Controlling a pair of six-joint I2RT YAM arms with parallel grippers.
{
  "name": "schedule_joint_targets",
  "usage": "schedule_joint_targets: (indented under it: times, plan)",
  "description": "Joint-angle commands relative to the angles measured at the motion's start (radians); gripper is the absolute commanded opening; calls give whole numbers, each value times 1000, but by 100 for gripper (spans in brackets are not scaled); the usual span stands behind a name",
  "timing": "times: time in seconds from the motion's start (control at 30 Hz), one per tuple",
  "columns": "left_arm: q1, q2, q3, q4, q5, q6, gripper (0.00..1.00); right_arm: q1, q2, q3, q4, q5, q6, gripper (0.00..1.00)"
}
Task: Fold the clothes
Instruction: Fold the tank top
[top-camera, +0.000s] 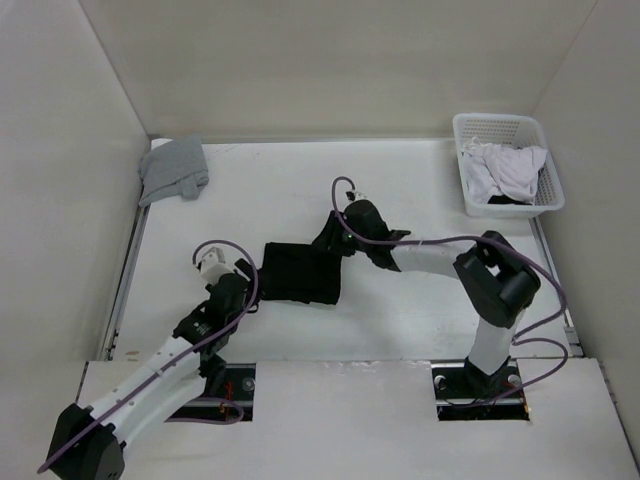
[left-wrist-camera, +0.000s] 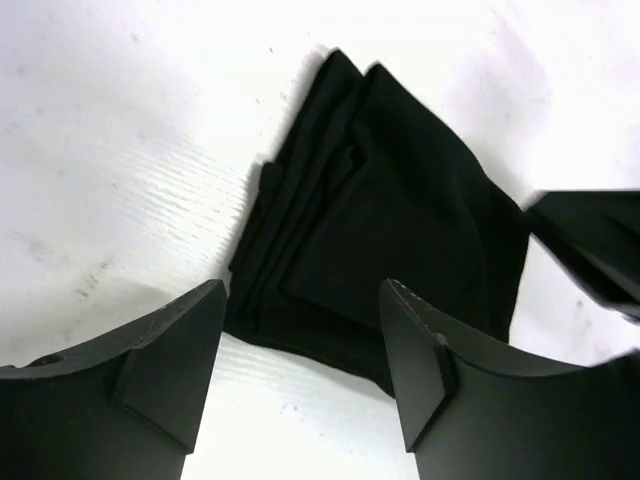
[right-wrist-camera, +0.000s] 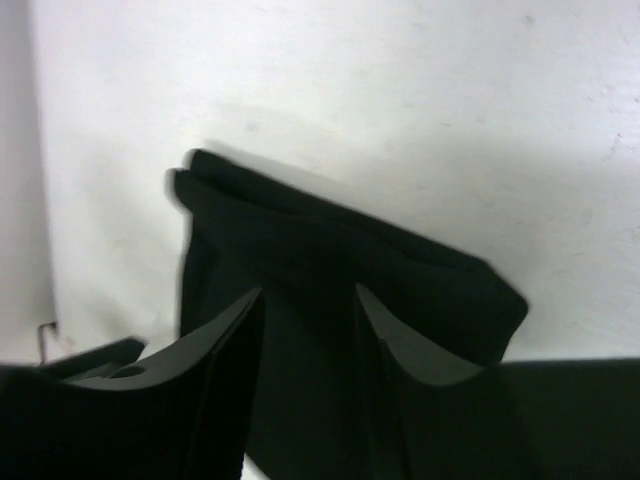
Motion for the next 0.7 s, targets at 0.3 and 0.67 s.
schedule_joint_targets:
  times: [0.3,0.67]
  plan:
    - [82,287,131,94,51,139,74,37,-490,-262,60,27,-57,63]
    - [122,647,163,406,297,202,62,36,-641,-352,55,63,-59,63]
